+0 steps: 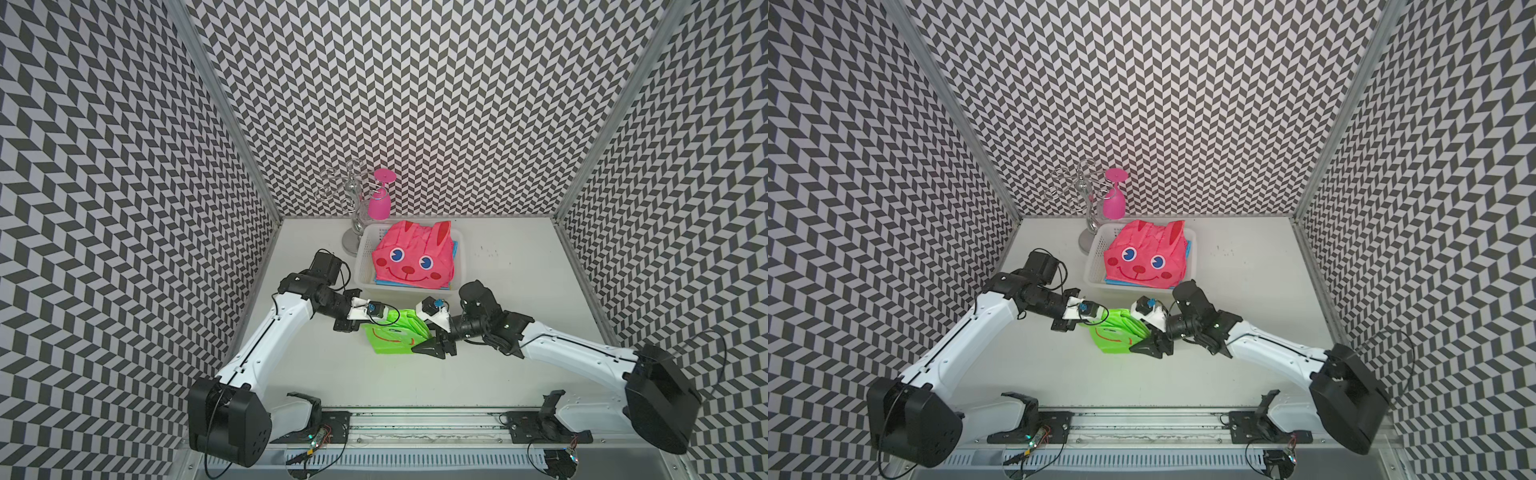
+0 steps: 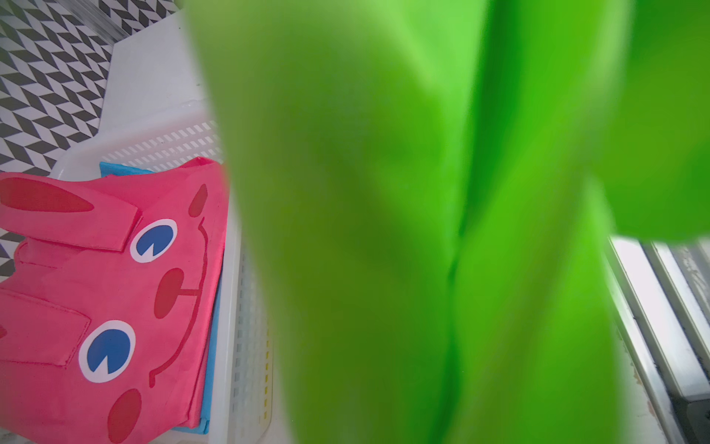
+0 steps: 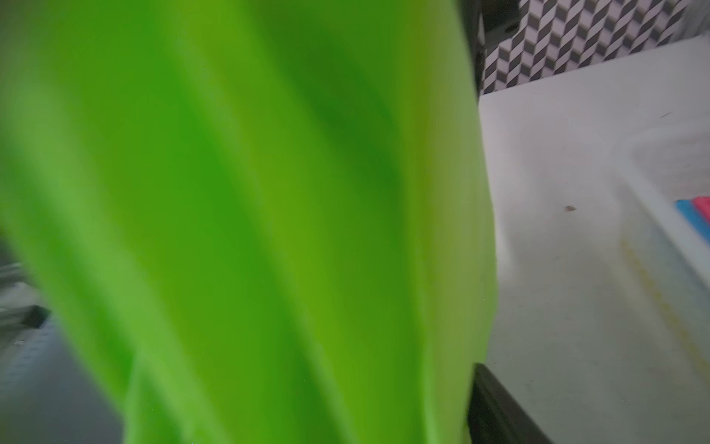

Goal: Put the folded raincoat in the basket
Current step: Pick up the raincoat from the center of the board, then place the raincoat in the basket.

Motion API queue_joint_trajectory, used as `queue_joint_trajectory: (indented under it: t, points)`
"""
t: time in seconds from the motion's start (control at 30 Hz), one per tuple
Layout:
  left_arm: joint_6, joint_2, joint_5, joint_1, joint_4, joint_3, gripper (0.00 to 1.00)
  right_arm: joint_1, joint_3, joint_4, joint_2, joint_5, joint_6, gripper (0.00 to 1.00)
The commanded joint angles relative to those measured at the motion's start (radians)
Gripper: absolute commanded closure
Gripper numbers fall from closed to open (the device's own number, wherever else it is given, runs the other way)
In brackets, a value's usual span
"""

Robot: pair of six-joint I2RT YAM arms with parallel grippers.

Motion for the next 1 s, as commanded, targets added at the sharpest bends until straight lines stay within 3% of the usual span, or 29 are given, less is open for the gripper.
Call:
queue_joint_trajectory:
  t: [0.0,0.1,0.13,0.23,0.3,0.37,0.4,0.57,0.77,0.97]
  points:
    - [-0.02,0.002,0.024,-0.006,0.009,0.047,0.75,-0.002,0.069,-0.033,0.049,-0.088,-0.017,0.83]
    - [-0.03,0.018,-0.003,-0.002,-0.009,0.058,0.57,-0.024,0.052,0.023,0.04,-0.055,0.046,0.98]
    - [-0.044,0.022,-0.015,0.002,-0.011,0.064,0.43,-0.039,0.051,0.041,0.035,-0.063,0.077,1.0]
    - [-0.071,0.033,-0.014,0.038,-0.018,0.093,0.37,-0.084,0.063,0.064,0.028,-0.064,0.089,1.0]
    - [-0.089,0.036,0.007,0.082,-0.018,0.119,0.19,-0.115,0.075,0.093,0.018,-0.064,0.089,1.0]
    - [-0.114,0.036,0.032,0.125,-0.013,0.141,0.13,-0.154,0.093,0.117,0.016,-0.064,0.095,1.0]
    - [-0.119,0.034,0.049,0.152,-0.015,0.149,0.02,-0.177,0.103,0.143,0.018,-0.12,0.265,1.0]
    - [-0.147,0.013,0.05,0.233,0.015,0.117,0.01,-0.281,0.202,0.166,0.08,-0.134,0.339,1.0]
    - [-0.418,-0.036,-0.104,0.238,0.287,-0.016,0.0,-0.384,0.341,0.274,0.245,-0.164,0.453,1.0]
    - [-0.597,-0.024,-0.15,0.232,0.416,-0.096,0.01,-0.447,0.541,0.299,0.53,-0.226,0.623,1.0]
